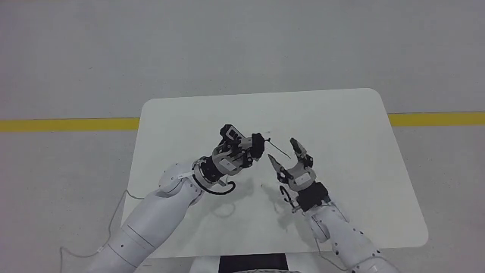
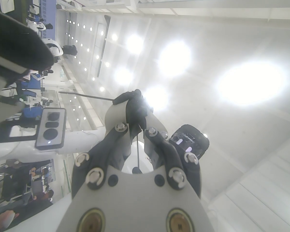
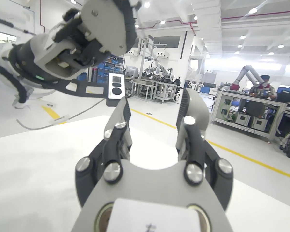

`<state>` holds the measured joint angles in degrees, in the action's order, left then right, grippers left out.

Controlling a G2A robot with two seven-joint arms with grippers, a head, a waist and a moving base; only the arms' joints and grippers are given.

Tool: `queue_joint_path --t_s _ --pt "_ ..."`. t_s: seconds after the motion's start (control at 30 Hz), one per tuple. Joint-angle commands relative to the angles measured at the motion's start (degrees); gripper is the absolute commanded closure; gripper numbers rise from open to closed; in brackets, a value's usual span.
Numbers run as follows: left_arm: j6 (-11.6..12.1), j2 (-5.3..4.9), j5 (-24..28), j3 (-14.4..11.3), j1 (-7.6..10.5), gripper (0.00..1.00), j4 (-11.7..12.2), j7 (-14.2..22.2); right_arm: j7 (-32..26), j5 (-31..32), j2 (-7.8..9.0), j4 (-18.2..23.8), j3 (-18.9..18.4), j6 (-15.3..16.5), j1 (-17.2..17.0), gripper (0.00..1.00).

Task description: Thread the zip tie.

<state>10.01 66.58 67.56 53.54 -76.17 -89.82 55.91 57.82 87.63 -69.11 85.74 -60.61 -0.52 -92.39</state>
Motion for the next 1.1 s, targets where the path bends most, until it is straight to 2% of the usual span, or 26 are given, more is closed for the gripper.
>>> queue_joint_path --t_s 0.0,0.2,0.37,0.53,0.6,0.83,0.97,1.07 --pt "0.0 0.0 0.0 0.0 0.0 1.0 0.0 0.0 0.1 -0.1 0.74 2.7 -2.9 2.3 -1.9 0.0" --pt "0.0 0.0 0.0 0.0 0.0 1.0 0.0 0.0 -0.4 -2.5 2.83 12.0 -12.9 9.4 -8.1 0.0" --pt "0.0 0.0 0.0 0.0 0.0 1.0 0.0 0.0 0.2 -6.2 3.69 19.1 -19.8 12.1 -12.7 0.0" --pt "0.0 0.0 0.0 0.0 0.0 1.0 0.0 0.0 0.1 -8.6 4.18 25.0 -24.3 15.7 -16.3 0.0" --pt "0.0 0.0 0.0 0.0 0.0 1.0 0.0 0.0 0.8 -9.2 4.27 26.9 -26.1 15.9 -17.2 0.0" --pt "0.0 0.0 0.0 0.0 0.0 1.0 0.0 0.0 3.0 -11.8 4.15 29.6 -28.6 16.7 -19.1 0.0" --pt "0.0 0.0 0.0 0.0 0.0 1.0 0.0 0.0 2.7 -12.2 4.12 31.0 -28.9 18.4 -20.0 0.0" --pt "0.0 0.0 0.0 0.0 0.0 1.0 0.0 0.0 2.7 -12.2 4.12 31.0 -28.9 18.4 -20.0 0.0"
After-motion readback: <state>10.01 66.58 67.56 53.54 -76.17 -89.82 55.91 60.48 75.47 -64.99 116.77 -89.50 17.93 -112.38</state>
